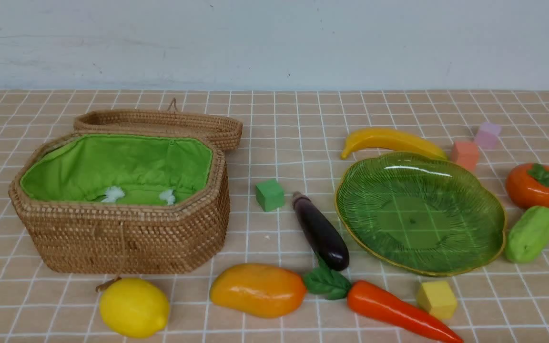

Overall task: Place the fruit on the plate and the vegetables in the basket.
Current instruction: Grab a lemon with your left arm and place it on the plate on the right

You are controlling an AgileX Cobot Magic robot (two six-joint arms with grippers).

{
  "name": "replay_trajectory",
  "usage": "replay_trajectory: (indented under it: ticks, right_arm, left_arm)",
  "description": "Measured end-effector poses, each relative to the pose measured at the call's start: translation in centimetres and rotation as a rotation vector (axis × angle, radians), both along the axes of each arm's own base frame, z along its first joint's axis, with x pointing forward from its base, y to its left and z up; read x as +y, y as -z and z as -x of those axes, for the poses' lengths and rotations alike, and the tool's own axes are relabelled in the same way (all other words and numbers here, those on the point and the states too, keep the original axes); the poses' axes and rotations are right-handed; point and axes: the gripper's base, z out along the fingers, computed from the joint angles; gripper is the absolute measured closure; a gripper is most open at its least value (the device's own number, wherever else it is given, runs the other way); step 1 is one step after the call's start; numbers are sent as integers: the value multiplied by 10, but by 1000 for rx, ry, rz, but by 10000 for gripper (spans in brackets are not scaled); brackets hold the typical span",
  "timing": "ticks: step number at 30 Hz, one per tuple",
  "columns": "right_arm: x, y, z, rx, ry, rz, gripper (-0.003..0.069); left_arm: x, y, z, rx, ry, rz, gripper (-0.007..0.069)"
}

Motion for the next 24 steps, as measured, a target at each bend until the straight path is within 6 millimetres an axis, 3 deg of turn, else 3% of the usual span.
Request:
replay_trajectory:
  ticks: [15, 24]
  right_arm:
    - [0, 0, 0, 0, 0, 0, 417]
    - [0, 0, 0, 0, 0, 0, 417]
  left_arm:
    - [0, 0, 0, -2, 0, 0, 386]
    - [-4, -15, -3, -87, -49, 418, 386]
